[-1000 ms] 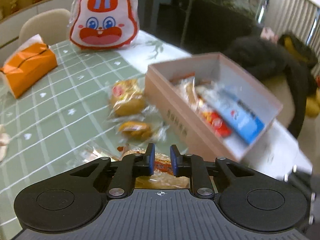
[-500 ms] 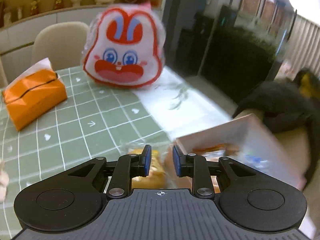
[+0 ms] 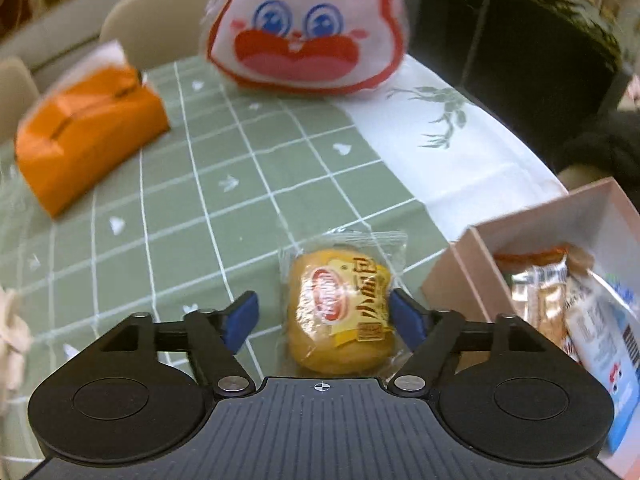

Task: Organize snacks
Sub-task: 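Grasp the yellow wrapped bun with the left tool while the right hovers over the red packet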

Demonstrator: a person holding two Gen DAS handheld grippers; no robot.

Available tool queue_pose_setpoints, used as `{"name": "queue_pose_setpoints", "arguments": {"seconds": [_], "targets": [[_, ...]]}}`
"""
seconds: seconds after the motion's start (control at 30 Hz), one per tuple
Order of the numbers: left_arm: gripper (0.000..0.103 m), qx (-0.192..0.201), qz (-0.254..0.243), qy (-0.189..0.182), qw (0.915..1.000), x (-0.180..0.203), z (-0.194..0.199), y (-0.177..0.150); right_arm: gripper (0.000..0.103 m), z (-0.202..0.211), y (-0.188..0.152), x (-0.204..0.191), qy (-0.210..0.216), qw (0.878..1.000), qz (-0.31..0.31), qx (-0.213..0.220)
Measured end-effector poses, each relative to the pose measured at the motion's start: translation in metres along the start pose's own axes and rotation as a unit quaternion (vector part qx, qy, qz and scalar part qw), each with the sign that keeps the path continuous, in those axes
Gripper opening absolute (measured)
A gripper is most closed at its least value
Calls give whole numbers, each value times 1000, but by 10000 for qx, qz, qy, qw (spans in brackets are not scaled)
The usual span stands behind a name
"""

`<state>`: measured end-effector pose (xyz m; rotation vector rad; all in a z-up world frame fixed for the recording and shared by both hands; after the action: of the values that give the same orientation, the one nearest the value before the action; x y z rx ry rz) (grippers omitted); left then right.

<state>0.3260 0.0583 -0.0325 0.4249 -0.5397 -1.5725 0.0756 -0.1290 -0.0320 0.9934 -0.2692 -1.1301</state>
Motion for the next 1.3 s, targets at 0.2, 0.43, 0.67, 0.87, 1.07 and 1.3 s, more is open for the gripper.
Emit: {"name": "queue_pose_setpoints", "arguments": {"seconds": [0.2,0.43,0.67,0.87,1.07,1.3], "targets": [[60,227,67,-520,9984,0,20,-22,85,0,0,1,-9,10000,-14,-5],[59,485,-158,-1047,9932,10,85,-82,85,-1,0,0,-110,9999,-11,5],[58,809,-303,-1722,9813,23,160,-146,86,-2,0,-4,-184,9998,102,-37],[58,656,-240,-2098,9753,20,190,-210,86,-3,0,-6,-255,9995,173,-69],[58,466,118,-2200,9743,1,178,-236,86,-9,0,-15,-482,9973,506,-227],[58,1064,852,-1764,9748,-45,160,-201,86,-19,10,-33,-425,9960,587,-528]]}}
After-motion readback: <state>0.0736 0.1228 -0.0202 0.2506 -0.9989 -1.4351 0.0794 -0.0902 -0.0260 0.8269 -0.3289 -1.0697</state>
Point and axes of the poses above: each gripper's, at about its wrist camera, not at the fingertips, and z roughly against the way its jaws point, x to its right, y to its top, the point moved 6 cm from there along -z, roughly the way its jaws point, and after that the axes turned 1 degree about x, right-handed, at the moved point
